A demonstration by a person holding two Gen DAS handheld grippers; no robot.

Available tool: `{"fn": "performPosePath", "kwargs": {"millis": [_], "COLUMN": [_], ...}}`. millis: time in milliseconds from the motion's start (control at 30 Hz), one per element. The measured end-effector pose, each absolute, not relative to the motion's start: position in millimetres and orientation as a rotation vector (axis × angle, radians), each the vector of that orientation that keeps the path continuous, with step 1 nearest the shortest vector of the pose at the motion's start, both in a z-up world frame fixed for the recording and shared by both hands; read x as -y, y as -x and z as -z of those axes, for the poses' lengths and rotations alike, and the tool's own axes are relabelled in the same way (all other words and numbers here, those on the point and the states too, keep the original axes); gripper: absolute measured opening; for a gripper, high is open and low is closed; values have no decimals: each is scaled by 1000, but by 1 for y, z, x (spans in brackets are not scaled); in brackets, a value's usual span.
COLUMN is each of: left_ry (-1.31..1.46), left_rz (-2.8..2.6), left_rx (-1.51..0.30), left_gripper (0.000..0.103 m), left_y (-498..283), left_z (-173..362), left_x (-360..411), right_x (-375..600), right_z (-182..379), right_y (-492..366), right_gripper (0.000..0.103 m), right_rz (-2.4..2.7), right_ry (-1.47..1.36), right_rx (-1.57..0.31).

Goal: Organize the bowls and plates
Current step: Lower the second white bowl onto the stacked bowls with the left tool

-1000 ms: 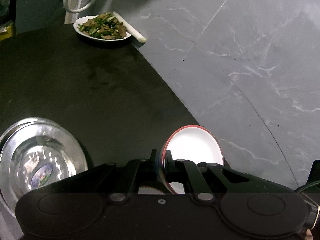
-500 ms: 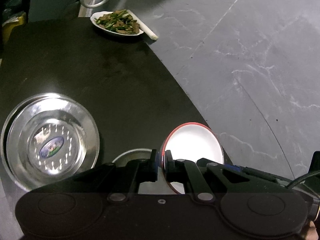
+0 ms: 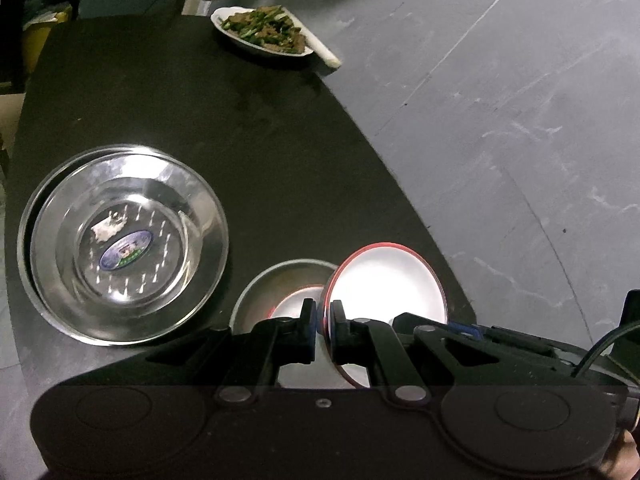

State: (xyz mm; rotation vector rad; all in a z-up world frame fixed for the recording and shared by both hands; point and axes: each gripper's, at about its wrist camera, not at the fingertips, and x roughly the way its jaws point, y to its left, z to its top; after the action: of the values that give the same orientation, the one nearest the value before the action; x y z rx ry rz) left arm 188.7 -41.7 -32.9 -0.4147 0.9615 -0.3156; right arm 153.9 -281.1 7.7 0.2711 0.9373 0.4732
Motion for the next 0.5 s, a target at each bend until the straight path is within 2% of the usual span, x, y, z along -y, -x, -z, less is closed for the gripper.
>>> {"fn": "performPosePath", "kwargs": {"millis": [500], "left_ry": [394], "left_rz": [303], "left_rx": [-1028], "left_gripper": [6], "left_y": [-190], "left_z": [46], "left_x": [33], "right_x": [268], "right_z": [6], "right_y": [-152], "right_gripper": [17], "right_rz": [-491], "right_ry": [-240], "right_rx": [-1003]}}
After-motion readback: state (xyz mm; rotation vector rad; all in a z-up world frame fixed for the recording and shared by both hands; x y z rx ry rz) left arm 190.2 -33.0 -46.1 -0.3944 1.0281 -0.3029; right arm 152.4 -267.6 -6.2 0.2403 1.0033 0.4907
